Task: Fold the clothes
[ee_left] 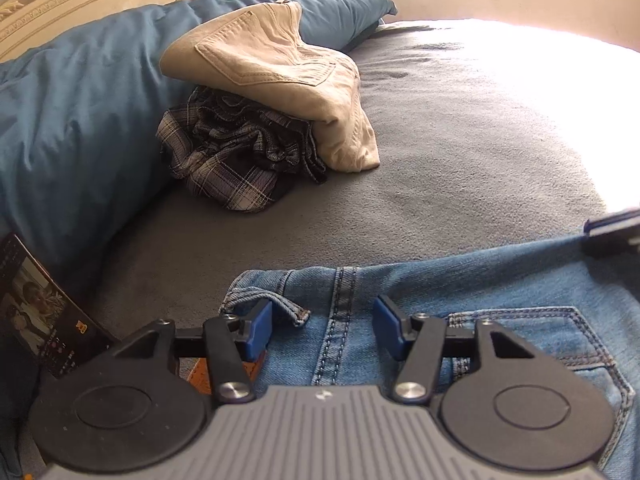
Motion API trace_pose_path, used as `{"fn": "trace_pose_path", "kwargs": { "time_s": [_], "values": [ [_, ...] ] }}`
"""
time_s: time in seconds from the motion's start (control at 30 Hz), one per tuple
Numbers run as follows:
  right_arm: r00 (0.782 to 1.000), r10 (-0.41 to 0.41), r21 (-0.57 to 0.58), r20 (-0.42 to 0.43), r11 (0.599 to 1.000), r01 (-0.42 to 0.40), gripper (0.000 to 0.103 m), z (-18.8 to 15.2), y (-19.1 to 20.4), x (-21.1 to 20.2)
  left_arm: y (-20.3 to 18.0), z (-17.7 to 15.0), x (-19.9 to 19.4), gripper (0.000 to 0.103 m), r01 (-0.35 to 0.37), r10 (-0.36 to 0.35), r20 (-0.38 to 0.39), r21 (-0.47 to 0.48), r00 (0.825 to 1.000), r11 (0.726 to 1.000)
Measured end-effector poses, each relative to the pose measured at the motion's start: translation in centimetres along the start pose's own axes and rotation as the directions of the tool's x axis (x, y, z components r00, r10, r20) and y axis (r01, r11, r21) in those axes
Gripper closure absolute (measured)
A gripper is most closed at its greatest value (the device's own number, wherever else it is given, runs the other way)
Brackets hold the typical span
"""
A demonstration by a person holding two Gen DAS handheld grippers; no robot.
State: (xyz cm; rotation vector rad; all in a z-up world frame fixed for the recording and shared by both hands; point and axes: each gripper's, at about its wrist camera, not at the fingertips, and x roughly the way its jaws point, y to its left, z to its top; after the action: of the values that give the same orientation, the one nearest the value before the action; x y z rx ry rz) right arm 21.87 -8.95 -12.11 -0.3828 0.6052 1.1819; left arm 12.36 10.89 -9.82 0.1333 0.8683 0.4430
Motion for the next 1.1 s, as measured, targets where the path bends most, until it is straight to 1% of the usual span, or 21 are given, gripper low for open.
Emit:
{"fn": "trace_pose_path", "kwargs": {
  "time_s": [0.03,0.13,0.2,0.23,0.3,0.33,0.4,0.43,0.47,0.53,0.57,0.63,0.7,0.77,0.9,1.03,1.1],
  "values": [
    [1.000,-0.005,-0.001,-0.008,1.000,0.005,0.103,-0.2,0.1,0.3,0.1,-0.1,-0.2,0.045,-0.002,0.002,0.006,-0.005,1.000,1.000],
    [0.999,-0.032,-0.024,0.009,0.999,0.033,0.103,0.6,0.8,-0.2,0.3,-0.2,-1.0,0.045,-0.006,0.006,0.021,-0.018,1.000,1.000],
    [0.999,-0.045,-0.042,-0.010,0.998,0.044,0.102,0.7,1.2,0.1,0.7,0.0,-2.1,0.046,-0.006,0.008,0.033,-0.044,0.999,0.999],
    [0.999,-0.042,-0.029,-0.019,0.999,0.042,0.101,0.8,1.1,0.1,0.8,0.1,-2.9,0.046,0.000,0.002,0.053,-0.050,0.999,0.999],
    [1.000,0.001,0.097,-0.028,0.995,0.001,0.100,1.2,-0.5,-0.4,0.7,0.4,-4.1,0.046,0.017,-0.013,0.084,-0.040,0.996,0.999],
    [1.000,0.017,0.158,-0.021,0.987,-0.014,0.096,1.4,-1.3,-1.0,0.7,0.5,-4.6,0.045,0.025,-0.021,0.099,-0.034,0.995,0.999],
    [0.999,0.012,0.275,0.039,0.961,-0.023,0.090,1.8,-3.3,-3.8,0.0,1.0,-4.3,0.044,0.043,-0.042,0.090,-0.005,0.995,0.999],
    [0.998,-0.003,0.323,0.060,0.946,-0.017,0.083,1.8,-4.3,-5.5,-0.4,1.2,-4.0,0.044,0.052,-0.053,0.083,0.010,0.995,0.999],
    [0.997,-0.018,0.370,0.074,0.929,-0.011,0.080,1.5,-5.3,-7.3,-0.8,1.5,-3.7,0.044,0.062,-0.063,0.077,0.025,0.995,0.998],
    [0.996,-0.032,0.436,0.086,0.900,-0.009,0.080,0.6,-6.7,-10.6,-1.5,1.5,-2.7,0.044,0.070,-0.071,0.054,0.030,0.996,0.997],
    [0.997,-0.031,0.450,0.074,0.893,-0.006,0.080,0.0,-6.8,-11.9,-1.7,1.4,-2.2,0.044,0.071,-0.072,0.045,0.026,0.996,0.997],
    [0.999,-0.043,0.436,0.019,0.899,0.030,0.080,-1.6,-6.4,-13.6,-1.9,1.1,-1.2,0.043,0.072,-0.072,0.026,0.009,0.997,0.997],
    [0.996,-0.078,0.375,-0.052,0.923,0.092,0.080,-3.2,-5.3,-14.0,-1.6,0.8,-0.8,0.042,0.084,-0.083,0.026,-0.024,0.996,0.996],
    [0.988,-0.103,0.305,-0.116,0.943,0.134,0.080,-4.5,-4.2,-13.9,-1.3,0.7,-0.6,0.041,0.090,-0.089,0.027,-0.038,0.996,0.995],
    [0.983,-0.116,0.151,-0.141,0.979,0.137,0.081,-5.4,-2.2,-13.4,-1.4,0.5,-0.6,0.041,0.090,-0.088,0.031,-0.038,0.996,0.995],
    [0.979,-0.108,0.067,-0.171,0.990,0.121,0.081,-5.5,-1.4,-12.7,-1.4,0.4,-0.7,0.041,0.088,-0.087,0.034,-0.044,0.996,0.995],
    [0.975,-0.106,0.049,-0.193,0.992,0.118,0.082,-5.7,-1.4,-12.5,-1.4,0.3,-0.7,0.041,0.088,-0.087,0.037,-0.045,0.996,0.995]
  ]
}}
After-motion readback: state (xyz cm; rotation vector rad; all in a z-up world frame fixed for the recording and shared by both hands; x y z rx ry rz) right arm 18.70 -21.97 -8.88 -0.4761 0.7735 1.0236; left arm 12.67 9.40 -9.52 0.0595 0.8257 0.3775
